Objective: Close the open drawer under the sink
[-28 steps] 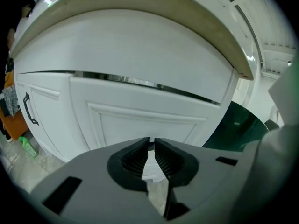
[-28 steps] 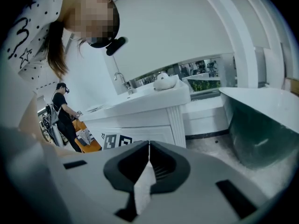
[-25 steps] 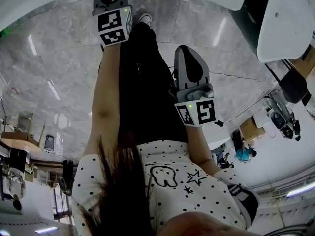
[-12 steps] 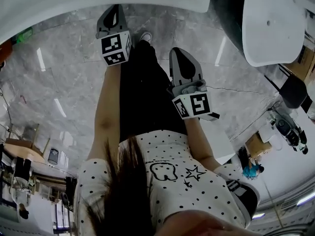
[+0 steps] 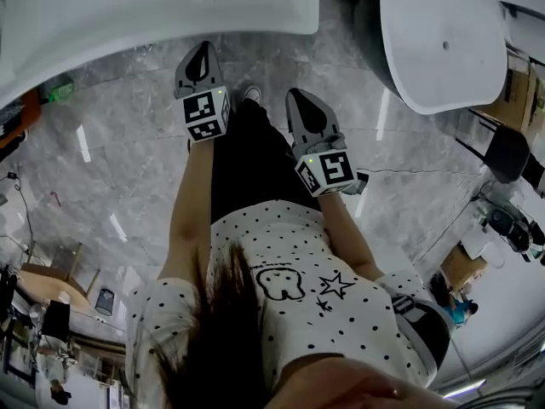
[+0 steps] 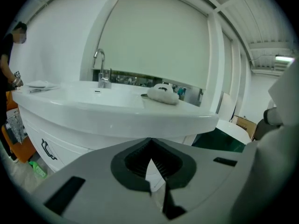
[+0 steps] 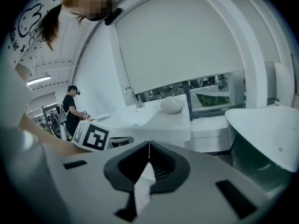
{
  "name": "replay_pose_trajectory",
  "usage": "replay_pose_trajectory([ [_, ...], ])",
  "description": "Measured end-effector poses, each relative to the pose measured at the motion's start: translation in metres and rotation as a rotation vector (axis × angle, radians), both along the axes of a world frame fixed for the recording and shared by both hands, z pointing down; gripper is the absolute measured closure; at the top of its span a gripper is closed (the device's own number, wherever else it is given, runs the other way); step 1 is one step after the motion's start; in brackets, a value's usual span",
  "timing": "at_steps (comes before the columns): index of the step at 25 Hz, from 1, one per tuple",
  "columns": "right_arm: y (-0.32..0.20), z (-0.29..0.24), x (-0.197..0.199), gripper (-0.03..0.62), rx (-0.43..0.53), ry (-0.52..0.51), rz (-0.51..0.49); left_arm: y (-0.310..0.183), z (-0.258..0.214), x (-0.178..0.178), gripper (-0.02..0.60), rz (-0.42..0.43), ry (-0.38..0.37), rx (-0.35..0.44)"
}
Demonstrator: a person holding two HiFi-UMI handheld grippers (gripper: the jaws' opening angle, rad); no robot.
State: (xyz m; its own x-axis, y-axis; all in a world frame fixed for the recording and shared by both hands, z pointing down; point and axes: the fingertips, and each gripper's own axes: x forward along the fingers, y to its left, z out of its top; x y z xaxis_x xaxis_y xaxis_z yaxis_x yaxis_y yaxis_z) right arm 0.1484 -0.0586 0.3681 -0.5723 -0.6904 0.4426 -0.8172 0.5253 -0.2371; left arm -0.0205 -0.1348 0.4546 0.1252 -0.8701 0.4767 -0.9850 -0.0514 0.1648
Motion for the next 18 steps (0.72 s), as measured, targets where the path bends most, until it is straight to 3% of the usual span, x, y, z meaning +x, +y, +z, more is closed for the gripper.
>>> replay_pose_trajectory([
  [5,-0.003,-0.013,0.002,0.579,0.016,-0.013,0.001,0.003,-0.043,0.011,0.577,0.014,-0.001,0.038],
  [18,-0.029,-0.066,-0.004,0.58,0.135,-0.073,-0.017,-0.005,-0.157,0.022,0.577,0.059,0.01,0.228],
])
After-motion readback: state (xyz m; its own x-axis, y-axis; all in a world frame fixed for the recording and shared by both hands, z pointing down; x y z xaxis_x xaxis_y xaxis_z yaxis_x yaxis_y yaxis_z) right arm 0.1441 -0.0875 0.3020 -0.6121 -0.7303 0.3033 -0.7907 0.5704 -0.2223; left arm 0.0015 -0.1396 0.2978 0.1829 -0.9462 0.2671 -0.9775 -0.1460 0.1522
